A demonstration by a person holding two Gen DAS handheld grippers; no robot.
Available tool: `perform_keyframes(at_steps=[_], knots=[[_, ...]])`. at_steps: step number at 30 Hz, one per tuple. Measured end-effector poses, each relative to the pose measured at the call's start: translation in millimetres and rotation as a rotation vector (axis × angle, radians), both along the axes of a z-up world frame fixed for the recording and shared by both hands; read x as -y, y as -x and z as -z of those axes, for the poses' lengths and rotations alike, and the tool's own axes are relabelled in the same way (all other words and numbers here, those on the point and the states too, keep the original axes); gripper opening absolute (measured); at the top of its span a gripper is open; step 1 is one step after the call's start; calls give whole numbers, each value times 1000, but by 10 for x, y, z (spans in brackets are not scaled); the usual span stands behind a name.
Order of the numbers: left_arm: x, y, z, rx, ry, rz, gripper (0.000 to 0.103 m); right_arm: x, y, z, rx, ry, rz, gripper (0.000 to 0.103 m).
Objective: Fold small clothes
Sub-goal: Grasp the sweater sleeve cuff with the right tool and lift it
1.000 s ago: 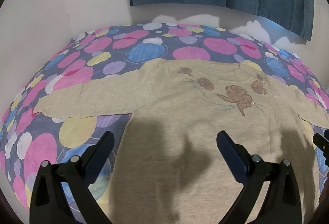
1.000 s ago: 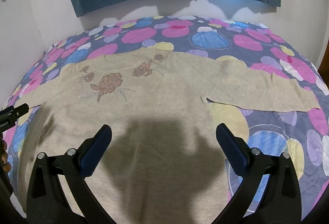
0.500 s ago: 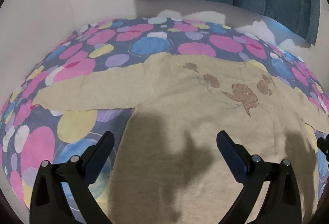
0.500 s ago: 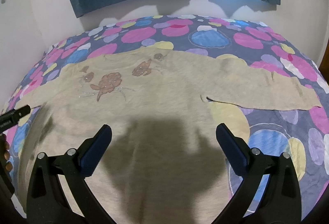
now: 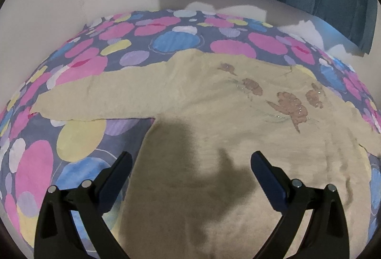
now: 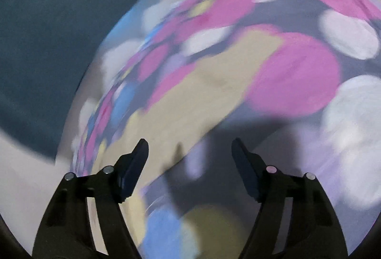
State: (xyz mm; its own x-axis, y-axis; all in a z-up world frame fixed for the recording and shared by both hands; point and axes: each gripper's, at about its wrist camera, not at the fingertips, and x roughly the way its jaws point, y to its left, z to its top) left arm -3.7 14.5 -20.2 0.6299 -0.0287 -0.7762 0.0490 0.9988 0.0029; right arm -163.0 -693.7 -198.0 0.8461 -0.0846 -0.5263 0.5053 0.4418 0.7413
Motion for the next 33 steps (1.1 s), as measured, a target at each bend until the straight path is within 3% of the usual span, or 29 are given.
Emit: perform_keyframes(at_steps=[4,12,14,19,20,28,33], knots=[[43,-76,45,-13,-7,-17,99,454,39,253,108,-130,85,63],[112,-175,125,-22,4,-48,99,721,-174,294,149,-145,160,60],[122,-187,145,-28,10,-40,99,749,-225,319,139,-139,161,53],[107,-208,180,-45,25,-32,99,861,-201,486,142,-208,174,9],[99,-206,177,-44,27,-36,99,876,-145,521,153,-223,185,5],[-50,-188,145,-51,17,-64,99,765,85,345,178,-172,234,4],[-157,-193,92,-48,2,-73,99,384,-8,-255,213,-9,177,4]])
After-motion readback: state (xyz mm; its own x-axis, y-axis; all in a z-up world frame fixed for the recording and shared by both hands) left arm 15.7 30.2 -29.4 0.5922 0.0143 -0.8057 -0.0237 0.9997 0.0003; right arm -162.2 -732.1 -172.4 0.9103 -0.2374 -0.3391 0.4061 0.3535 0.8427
